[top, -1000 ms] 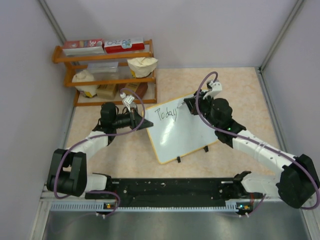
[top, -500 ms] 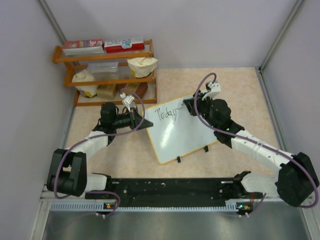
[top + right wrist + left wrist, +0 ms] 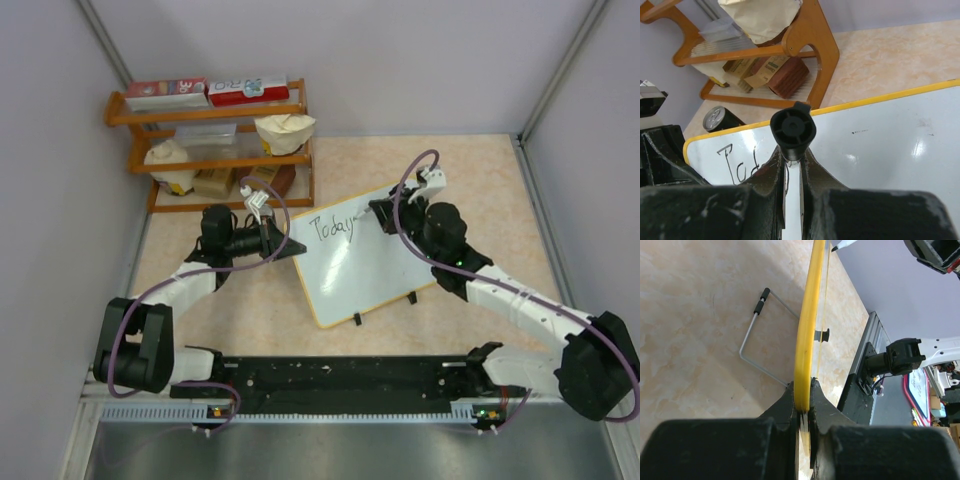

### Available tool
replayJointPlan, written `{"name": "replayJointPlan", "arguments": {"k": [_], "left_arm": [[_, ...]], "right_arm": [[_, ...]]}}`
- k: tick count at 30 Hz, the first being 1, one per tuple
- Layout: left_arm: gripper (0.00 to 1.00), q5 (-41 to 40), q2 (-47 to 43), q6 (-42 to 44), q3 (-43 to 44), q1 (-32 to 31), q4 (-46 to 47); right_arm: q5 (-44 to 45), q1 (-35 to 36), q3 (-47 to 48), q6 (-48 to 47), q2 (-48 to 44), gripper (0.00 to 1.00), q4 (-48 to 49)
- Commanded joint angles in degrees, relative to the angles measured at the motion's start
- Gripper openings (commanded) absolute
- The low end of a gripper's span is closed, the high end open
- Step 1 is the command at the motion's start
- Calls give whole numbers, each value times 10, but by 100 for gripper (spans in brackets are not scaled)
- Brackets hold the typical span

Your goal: Write a sentence on the whiteboard

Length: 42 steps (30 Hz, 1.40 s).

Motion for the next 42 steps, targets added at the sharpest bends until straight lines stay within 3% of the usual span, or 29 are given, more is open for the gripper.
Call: {"name": "replayJointPlan", "arguments": {"k": [1, 15, 31, 42], "left_arm": [[0, -42, 2, 91, -9, -6, -29], [0, -42, -1, 94, -10, -6, -34], [0, -41, 1, 88, -15, -7, -24], [0, -43, 0, 87, -17, -6, -22]], "right_arm": [[13, -3, 13, -7, -36, 0, 18], [66, -4, 33, -15, 3, 0, 3], [14, -4, 21, -15, 18, 0, -3], [42, -4, -21, -8, -4, 0, -15]]}}
